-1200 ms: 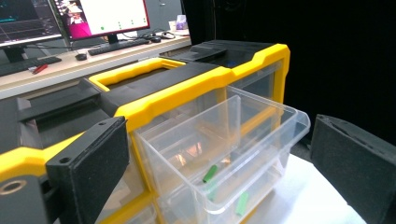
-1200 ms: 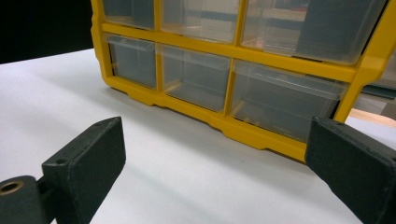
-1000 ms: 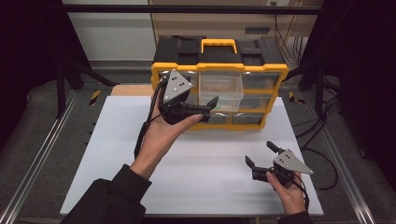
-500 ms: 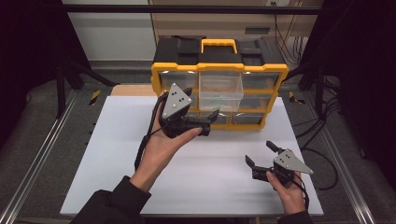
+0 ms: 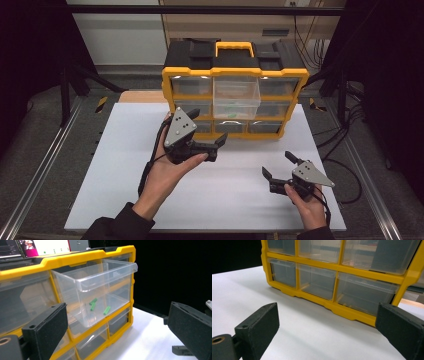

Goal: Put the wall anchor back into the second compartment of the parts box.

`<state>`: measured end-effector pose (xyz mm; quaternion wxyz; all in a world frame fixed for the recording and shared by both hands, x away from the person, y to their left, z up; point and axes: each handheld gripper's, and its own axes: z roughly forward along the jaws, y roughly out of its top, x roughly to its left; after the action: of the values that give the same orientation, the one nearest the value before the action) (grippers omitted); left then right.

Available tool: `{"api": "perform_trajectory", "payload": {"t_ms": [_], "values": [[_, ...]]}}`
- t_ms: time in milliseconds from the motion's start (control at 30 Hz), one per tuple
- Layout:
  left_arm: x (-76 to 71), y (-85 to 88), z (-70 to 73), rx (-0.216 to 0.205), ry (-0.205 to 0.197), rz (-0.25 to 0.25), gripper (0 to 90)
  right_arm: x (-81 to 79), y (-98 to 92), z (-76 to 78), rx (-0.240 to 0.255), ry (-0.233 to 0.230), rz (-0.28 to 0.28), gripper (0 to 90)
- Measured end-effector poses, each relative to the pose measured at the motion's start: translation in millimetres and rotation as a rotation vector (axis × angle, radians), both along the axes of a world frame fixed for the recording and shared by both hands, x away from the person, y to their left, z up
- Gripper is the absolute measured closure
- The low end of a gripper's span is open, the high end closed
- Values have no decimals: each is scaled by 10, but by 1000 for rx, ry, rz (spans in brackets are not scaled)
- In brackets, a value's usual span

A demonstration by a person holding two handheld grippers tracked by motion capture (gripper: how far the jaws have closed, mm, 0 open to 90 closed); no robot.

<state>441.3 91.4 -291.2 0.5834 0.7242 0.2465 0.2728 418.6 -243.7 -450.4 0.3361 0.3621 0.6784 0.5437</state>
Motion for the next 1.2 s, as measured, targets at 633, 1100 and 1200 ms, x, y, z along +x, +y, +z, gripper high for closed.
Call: {"api": "perform_trajectory", "payload": {"t_ms": [633, 1100, 1200], "values": [[-134, 162, -258, -7, -24, -16, 16, -12, 11, 2, -5, 0, -3, 55], [-118, 464, -534, -8, -30, 1, 13, -12, 31, -1, -12, 1, 1, 55], [-130, 525, -572, 2, -42, -1, 13, -13, 37, -3, -12, 1, 2, 55]]}}
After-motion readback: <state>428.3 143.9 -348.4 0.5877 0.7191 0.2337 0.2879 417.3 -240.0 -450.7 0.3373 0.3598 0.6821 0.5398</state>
